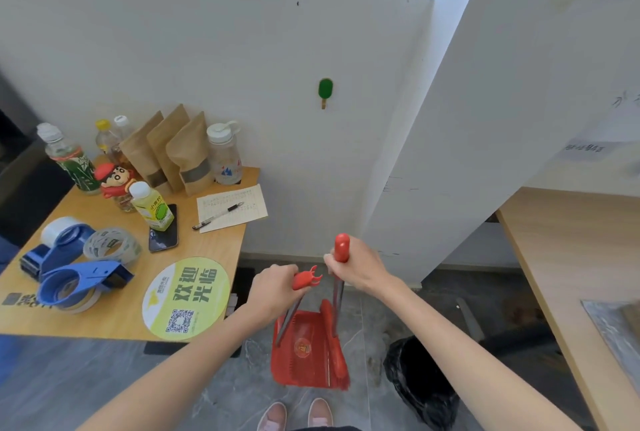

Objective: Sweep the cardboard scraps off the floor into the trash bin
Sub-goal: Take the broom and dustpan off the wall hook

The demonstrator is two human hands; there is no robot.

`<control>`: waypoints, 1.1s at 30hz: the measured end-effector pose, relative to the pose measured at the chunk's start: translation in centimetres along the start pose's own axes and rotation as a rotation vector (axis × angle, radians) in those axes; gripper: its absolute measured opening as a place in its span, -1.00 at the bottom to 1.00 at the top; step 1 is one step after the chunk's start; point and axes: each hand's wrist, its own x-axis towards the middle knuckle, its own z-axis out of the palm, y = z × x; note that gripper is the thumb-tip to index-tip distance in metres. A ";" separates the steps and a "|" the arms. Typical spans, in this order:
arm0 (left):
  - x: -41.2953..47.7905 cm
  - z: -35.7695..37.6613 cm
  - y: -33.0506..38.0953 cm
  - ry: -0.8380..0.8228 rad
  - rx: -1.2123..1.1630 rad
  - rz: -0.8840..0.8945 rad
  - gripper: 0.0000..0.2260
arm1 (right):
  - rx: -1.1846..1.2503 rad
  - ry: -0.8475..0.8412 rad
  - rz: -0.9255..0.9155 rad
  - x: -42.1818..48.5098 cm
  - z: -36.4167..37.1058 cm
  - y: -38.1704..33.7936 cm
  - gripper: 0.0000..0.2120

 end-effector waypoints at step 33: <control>-12.1 6.8 -6.5 0.126 -0.194 -0.193 -0.68 | 0.367 -0.854 1.099 -11.3 12.4 2.9 -0.68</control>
